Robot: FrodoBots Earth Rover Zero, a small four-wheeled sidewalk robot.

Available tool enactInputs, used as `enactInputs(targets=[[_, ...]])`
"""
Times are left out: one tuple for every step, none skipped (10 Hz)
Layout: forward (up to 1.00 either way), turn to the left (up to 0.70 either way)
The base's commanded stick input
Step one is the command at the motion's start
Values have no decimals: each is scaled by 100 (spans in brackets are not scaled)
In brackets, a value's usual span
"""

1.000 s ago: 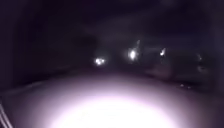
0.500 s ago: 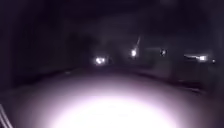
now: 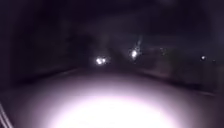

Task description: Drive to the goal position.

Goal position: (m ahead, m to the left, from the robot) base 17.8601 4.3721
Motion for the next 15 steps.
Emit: enactInputs(targets=[[100,0],[100,0],[100,0],[100,0],[100,0],[100,0],[100,0],[100,0],[100,0],[100,0],[100,0],[100,0],[100,0],[100,0],[100,0]])
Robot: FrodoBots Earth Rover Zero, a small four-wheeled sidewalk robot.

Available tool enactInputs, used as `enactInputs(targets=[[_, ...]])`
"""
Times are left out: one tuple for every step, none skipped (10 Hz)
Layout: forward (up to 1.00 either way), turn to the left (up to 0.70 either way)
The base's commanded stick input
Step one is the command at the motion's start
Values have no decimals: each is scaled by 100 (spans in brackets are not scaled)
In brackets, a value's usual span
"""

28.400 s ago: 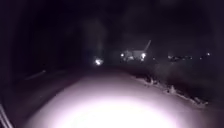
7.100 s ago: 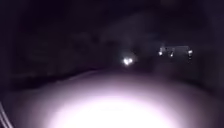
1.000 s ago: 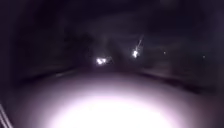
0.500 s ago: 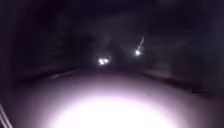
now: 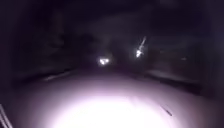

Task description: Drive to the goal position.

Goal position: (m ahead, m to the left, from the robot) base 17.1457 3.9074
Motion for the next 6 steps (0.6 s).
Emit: enactInputs(targets=[[100,0],[100,0],[100,0],[100,0],[100,0],[100,0]])
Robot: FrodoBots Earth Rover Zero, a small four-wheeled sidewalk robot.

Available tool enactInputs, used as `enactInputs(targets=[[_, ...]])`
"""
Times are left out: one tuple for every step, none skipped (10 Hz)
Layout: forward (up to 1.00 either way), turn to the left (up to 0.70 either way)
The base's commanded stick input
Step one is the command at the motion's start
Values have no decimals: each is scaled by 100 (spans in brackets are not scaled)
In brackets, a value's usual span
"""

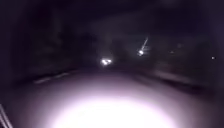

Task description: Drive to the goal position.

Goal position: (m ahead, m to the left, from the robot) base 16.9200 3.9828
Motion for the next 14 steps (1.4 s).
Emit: enactInputs(targets=[[100,0],[100,0],[100,0],[100,0],[100,0],[100,0],[100,0],[100,0],[100,0],[100,0],[100,0],[100,0],[100,0],[100,0]])
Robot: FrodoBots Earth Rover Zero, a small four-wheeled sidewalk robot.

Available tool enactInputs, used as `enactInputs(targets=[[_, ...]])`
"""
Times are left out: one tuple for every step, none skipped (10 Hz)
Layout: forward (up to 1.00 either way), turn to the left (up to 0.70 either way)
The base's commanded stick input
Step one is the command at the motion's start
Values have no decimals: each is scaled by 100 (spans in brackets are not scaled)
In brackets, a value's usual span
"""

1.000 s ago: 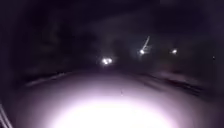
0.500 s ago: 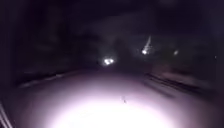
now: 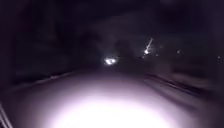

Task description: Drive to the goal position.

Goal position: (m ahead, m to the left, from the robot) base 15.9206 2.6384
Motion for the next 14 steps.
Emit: enactInputs(targets=[[100,0],[100,0],[100,0],[100,0],[100,0],[100,0],[100,0],[100,0],[100,0],[100,0],[100,0],[100,0],[100,0],[100,0]])
